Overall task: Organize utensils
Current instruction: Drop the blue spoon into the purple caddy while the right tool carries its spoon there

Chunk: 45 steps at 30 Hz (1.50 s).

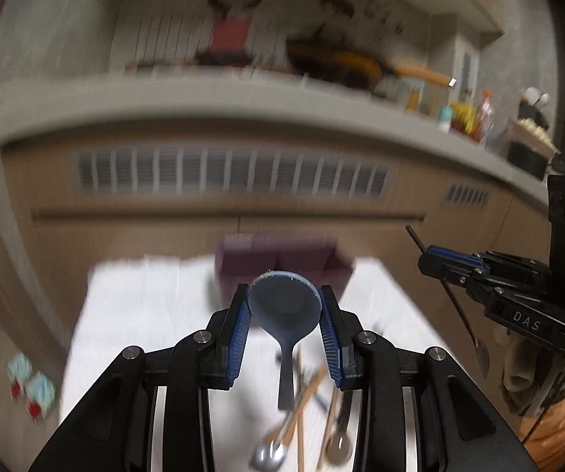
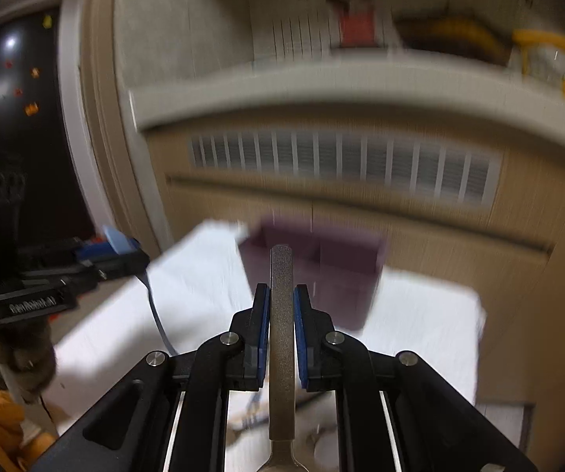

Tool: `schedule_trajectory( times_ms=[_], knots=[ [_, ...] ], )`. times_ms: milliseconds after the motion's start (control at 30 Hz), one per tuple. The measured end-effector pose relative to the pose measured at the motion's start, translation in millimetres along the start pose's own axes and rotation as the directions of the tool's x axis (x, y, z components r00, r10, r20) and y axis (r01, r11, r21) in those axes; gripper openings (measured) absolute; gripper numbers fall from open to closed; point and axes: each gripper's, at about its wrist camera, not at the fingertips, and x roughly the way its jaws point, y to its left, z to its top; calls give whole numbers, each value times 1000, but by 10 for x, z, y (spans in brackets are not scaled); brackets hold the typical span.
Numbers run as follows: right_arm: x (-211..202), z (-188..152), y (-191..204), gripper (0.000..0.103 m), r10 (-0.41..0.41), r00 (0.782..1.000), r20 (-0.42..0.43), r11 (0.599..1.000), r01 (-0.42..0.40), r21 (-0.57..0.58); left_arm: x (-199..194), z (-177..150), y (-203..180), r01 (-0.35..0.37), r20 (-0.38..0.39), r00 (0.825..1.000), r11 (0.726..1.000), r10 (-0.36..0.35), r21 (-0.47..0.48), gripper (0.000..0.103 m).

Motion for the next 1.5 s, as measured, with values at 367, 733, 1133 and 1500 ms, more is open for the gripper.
schedule_trajectory(
  times_ms=[367,733,1133,1500],
  knots=[
    [43,1124,-204,12,-65,946,319,997,72,-10,256,1043,-125,-46,181,983,991,23,125,35],
    [1149,1083,-472,12,-100,944,313,994,105,1,1303,956,354,17,59,998,999,-19,32,35],
    [1873,631,-739,12,-116,985,130,993,115,10,2049,424,634,9,-107,994,999,-14,-48,35],
    [1317,-12,-709,66,-193,981,-13,981,192,-26,1808,97,633,-18,-147,989,999,11,-47,61]
  ],
)
